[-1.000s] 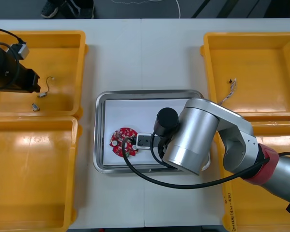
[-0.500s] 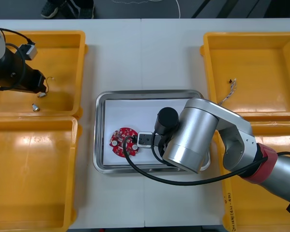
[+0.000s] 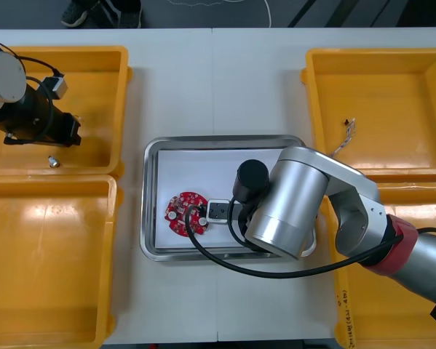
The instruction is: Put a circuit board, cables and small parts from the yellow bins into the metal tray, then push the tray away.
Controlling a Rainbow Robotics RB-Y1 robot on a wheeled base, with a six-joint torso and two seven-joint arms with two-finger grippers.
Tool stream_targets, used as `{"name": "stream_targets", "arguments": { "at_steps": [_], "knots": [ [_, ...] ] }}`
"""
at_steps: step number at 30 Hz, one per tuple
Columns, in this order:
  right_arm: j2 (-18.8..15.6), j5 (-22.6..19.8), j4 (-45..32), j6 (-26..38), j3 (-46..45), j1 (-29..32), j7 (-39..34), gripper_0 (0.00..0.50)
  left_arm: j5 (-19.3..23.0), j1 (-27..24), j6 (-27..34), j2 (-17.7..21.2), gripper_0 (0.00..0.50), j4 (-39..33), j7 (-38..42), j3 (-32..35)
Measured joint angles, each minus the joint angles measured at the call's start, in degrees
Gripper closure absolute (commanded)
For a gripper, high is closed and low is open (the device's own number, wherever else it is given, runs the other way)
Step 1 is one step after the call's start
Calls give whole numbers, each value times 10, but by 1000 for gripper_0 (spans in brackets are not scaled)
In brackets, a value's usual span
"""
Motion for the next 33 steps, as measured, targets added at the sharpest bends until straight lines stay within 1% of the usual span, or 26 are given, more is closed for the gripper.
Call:
{"name": "stream_targets", "arguments": {
  "at_steps": [5, 11, 18, 24, 25, 26, 27, 28, 29, 31, 33],
  "knots": [
    [0, -36, -13, 41, -33, -3, 0, 0, -8, 0, -20, -6, 0, 14, 0, 0],
    [-1, -66, -51, 88, -114, -4, 1, 0, -17, 0, -36, -8, 0, 24, 0, 0],
    [-7, -77, -65, 145, -222, -13, 10, 0, -23, -2, -43, -8, 0, 32, -2, 0],
    [-27, -82, -65, 147, -298, -29, 10, 0, -24, -5, -45, -8, 0, 36, -2, 0],
    [-31, -84, -65, 147, -310, -32, 10, 0, -24, -5, -45, -8, 10, 37, -2, 0],
    [-36, -87, -65, 147, -323, -34, 10, 0, -24, -6, -45, -8, 69, 39, -2, 0],
    [-40, -91, -64, 147, -336, -36, 10, 0, -24, -6, -45, -9, 209, 39, -2, -1],
    [-44, -95, -62, 147, -348, -38, 10, 0, -24, -7, -45, -9, 379, 39, -2, -1],
    [-47, -98, -59, 147, -362, -40, 10, 0, -24, -7, -45, -9, 444, 40, -2, -1],
    [-53, -107, -45, 147, -394, -42, 10, 0, -24, -7, -45, -9, 499, 40, -2, -2],
    [-58, -114, -25, 147, -426, -43, 10, 0, -24, -8, -45, -9, 500, 40, -2, -3]
  ]
}}
